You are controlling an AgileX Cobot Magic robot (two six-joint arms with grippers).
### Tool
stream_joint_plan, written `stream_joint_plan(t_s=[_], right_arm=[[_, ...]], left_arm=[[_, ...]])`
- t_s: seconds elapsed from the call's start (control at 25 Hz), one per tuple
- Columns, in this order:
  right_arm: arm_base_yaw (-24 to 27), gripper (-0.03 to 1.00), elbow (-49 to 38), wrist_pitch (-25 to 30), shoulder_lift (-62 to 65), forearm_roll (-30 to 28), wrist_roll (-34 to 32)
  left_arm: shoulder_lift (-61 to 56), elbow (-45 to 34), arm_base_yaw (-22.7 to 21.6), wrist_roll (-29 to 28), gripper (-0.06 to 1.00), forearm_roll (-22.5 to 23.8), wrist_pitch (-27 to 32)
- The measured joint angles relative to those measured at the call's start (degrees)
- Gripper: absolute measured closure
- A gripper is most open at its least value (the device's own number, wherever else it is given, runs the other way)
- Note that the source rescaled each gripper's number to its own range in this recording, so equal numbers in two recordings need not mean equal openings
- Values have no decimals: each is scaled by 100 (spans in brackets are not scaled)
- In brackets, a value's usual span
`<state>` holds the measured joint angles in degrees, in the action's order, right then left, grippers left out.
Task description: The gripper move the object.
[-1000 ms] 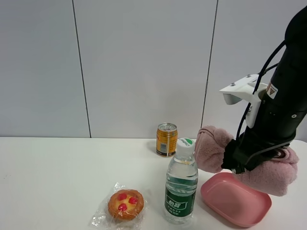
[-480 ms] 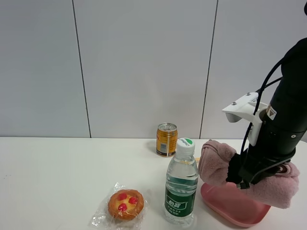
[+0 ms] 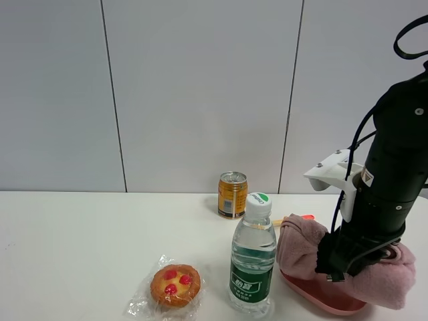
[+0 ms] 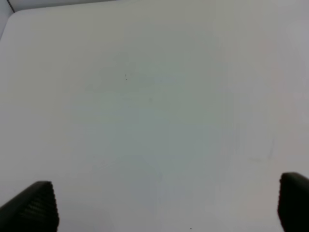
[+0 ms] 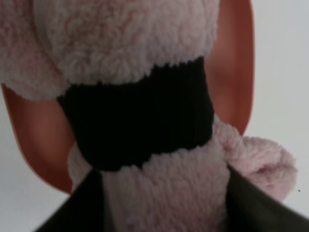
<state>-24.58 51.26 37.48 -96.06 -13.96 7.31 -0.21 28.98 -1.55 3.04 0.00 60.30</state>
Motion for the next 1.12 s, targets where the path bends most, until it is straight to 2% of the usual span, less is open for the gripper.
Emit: stream_joint_plan(t_s=[0.08,0.12,0.32,0.56,0.84,1.0,1.12], right_arm=[[0,48,0,-43,0,-19,-91],[0,41,0,-67,0,-26,-128],[0,31,0,-100,0,-114,-273],[0,1,0,19,257,-264,-273],[0,-3,0,96,2034,-346,-273],[7,-3,5,567,3230,-261,-369],[260,-3,5,963,4112,143,-389]], left_arm=[[0,0,0,0,-6,0,0],[0,0,0,0,-6,0,0],[0,0,0,0,-6,0,0],[0,0,0,0,-6,0,0],[0,0,0,0,-6,0,0],[0,0,0,0,-6,0,0],[0,0,0,0,-6,0,0]])
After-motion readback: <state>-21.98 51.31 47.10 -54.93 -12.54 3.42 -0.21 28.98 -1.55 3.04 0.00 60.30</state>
